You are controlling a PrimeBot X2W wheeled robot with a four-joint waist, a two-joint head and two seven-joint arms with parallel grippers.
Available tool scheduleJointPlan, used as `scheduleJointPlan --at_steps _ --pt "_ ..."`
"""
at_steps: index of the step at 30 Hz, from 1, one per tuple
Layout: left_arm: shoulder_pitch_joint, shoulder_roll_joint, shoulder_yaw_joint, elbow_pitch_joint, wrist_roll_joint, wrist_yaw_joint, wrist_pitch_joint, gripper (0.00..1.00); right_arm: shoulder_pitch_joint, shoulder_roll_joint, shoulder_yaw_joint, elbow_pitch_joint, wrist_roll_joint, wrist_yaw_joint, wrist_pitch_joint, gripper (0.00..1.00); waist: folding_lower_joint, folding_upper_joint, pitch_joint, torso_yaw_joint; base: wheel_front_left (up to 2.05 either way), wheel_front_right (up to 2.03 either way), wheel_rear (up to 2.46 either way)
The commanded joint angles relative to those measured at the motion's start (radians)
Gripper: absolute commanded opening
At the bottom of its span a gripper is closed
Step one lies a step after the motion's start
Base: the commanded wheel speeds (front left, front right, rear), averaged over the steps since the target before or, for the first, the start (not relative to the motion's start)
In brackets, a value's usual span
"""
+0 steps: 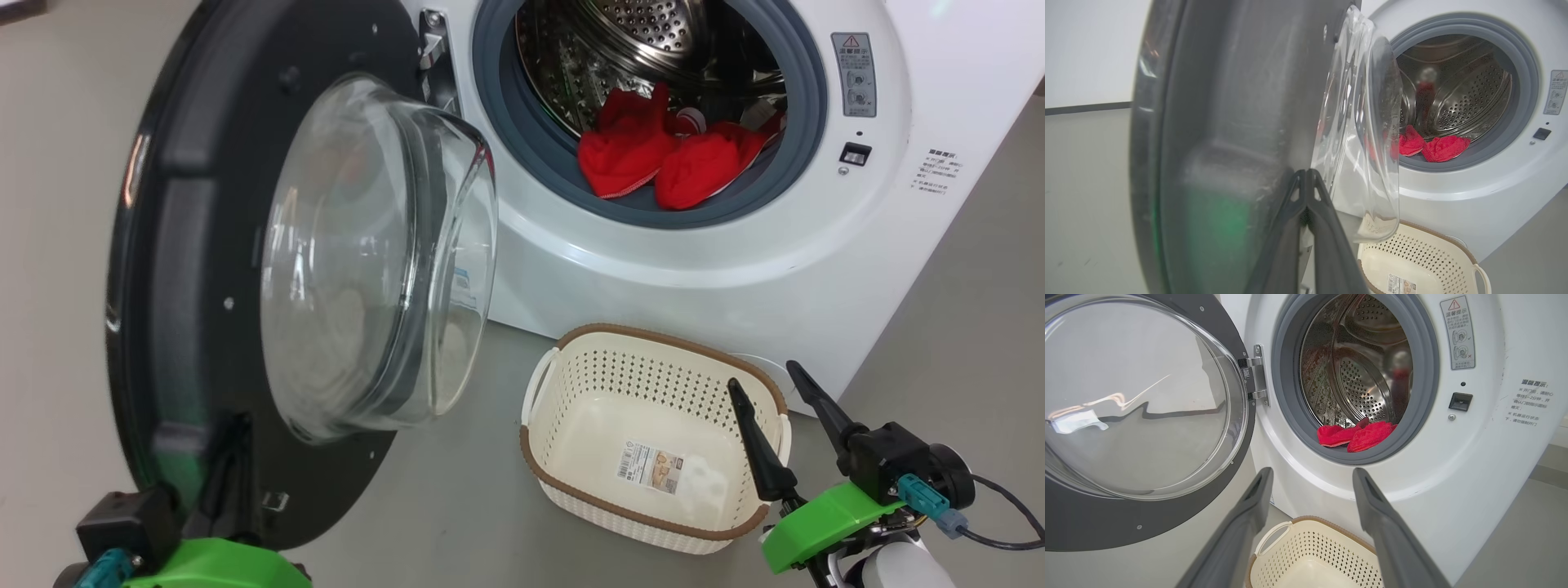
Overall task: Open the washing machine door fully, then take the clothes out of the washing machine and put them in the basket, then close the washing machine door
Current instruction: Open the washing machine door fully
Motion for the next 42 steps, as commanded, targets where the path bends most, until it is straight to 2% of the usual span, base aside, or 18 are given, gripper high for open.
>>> scheduleJointPlan --at_steps 1,10,23,42 --pt "-0.034 0.034 0.064 0.000 -0.003 0.016 -0.013 0.00 -0.024 0.002 0.025 -0.020 -0.013 0.006 -0.006 1.00 0.0000 0.0000 0.003 -0.001 0.00 0.00 0.00" --pt "-0.099 0.050 0.133 0.112 -0.033 0.020 -0.096 0.00 -0.024 0.002 0.010 -0.023 -0.047 0.006 -0.006 1.00 0.0000 0.0000 0.041 -0.001 0.00 0.00 0.00" --pt "-0.222 0.073 0.190 0.325 -0.065 -0.004 -0.224 0.00 -0.034 -0.013 0.017 -0.020 -0.058 0.006 -0.006 1.00 0.0000 0.0000 0.070 0.004 0.00 0.00 0.00" --pt "-0.355 0.078 0.257 0.523 -0.069 -0.045 -0.278 0.00 -0.048 -0.039 0.039 -0.020 -0.063 0.006 -0.006 1.00 0.0000 0.0000 0.116 -0.002 0.00 0.00 0.00"
